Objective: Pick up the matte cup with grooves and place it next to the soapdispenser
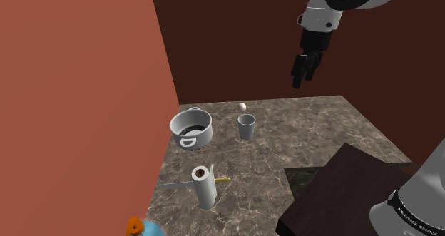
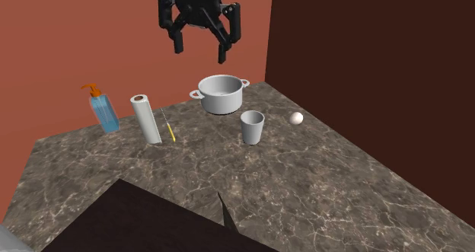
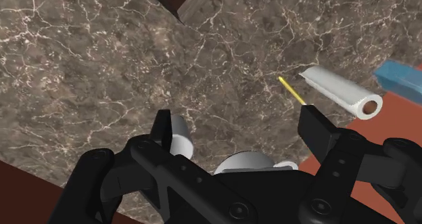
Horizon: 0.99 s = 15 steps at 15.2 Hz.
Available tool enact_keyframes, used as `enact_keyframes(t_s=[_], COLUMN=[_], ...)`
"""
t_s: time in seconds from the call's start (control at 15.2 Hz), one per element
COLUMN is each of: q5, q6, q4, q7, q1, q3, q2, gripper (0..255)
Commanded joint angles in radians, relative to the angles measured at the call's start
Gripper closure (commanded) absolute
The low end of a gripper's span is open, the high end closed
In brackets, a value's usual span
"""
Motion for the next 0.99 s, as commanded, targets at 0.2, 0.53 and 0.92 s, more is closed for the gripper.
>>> enact_keyframes(t_s=[0.2, 0.53, 0.92], q5=[0.005, 0.017, 0.04], q6=[0.146, 0.269, 0.382], q4=[0.019, 0.072, 0.178], q7=[-0.017, -0.034, -0.058], q1=[-0.006, -0.01, -0.016], q3=[-0.011, -0.023, -0.033], q2=[0.172, 0.356, 0.586], gripper=[0, 0, 0])
